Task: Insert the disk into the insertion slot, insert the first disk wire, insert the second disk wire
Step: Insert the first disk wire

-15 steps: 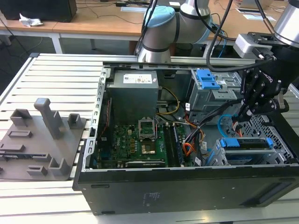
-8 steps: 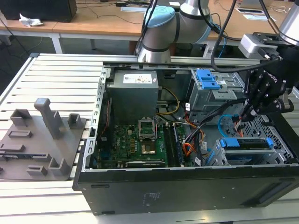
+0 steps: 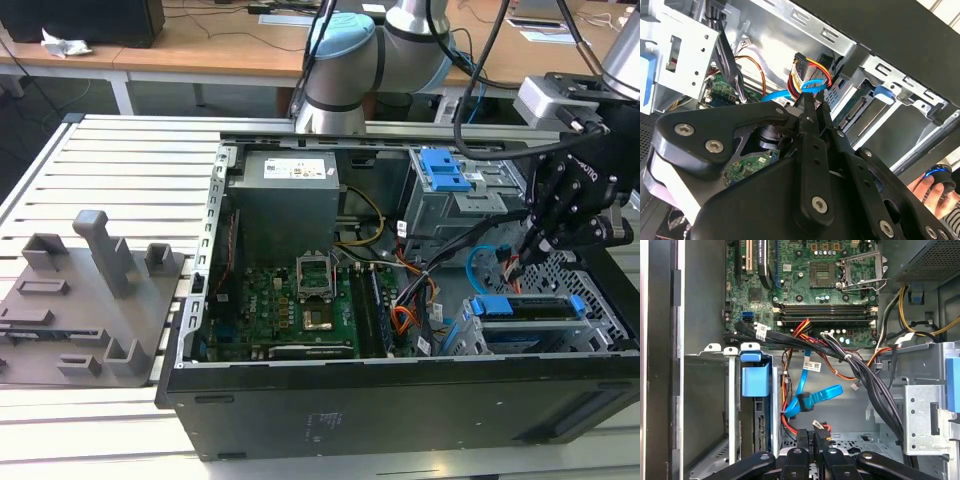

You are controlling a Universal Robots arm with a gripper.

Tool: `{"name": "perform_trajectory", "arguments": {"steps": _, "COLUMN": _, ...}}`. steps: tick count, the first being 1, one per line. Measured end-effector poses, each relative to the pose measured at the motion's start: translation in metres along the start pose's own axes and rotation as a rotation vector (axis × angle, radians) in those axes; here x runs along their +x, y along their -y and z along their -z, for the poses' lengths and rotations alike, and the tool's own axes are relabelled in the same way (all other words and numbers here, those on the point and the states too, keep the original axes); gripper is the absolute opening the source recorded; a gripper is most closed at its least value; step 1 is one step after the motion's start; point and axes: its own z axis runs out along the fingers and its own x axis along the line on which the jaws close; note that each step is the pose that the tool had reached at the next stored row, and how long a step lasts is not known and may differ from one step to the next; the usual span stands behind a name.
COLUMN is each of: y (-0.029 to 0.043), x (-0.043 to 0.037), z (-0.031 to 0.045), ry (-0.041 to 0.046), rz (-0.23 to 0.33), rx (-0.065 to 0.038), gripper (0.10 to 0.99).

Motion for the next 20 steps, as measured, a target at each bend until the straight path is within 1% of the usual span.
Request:
{"name": "perform_trajectory", "arguments": {"steps": 6, "y": 0.0002, "x": 0.0097, "z": -0.0003, "ry": 0.0001, "rz": 0.000, "rx": 0.000, "gripper": 0.173}}
{"name": "perform_trajectory", "arguments": {"steps": 8, "y": 0.0003, "x": 0.0152, "z": -0.0004, "ry": 0.0000, "rz": 0.000, "rx": 0.000, "gripper": 0.173}}
{"name": "perform_trajectory", "arguments": {"steps": 11, "y": 0.0004, "x": 0.0210, "z": -0.0006, "ry": 0.0000, "rz": 0.000, "rx": 0.000, "gripper": 0.173}}
{"name": "perform_trajectory", "arguments": {"steps": 13, "y": 0.0004, "x": 0.0231, "z": -0.0006, "ry": 0.0000, "rz": 0.000, "rx": 0.000, "gripper": 0.173}}
{"name": "perform_trajectory", "arguments": {"steps": 16, "y": 0.0006, "x": 0.0295, "z": -0.0008, "ry": 0.0000, "rz": 0.000, "rx": 0.000, "gripper": 0.173}}
{"name": "perform_trajectory", "arguments": {"steps": 20, "y": 0.0007, "x": 0.0346, "z": -0.0010, "ry": 0.0000, "rz": 0.000, "rx": 0.000, "gripper": 0.173}}
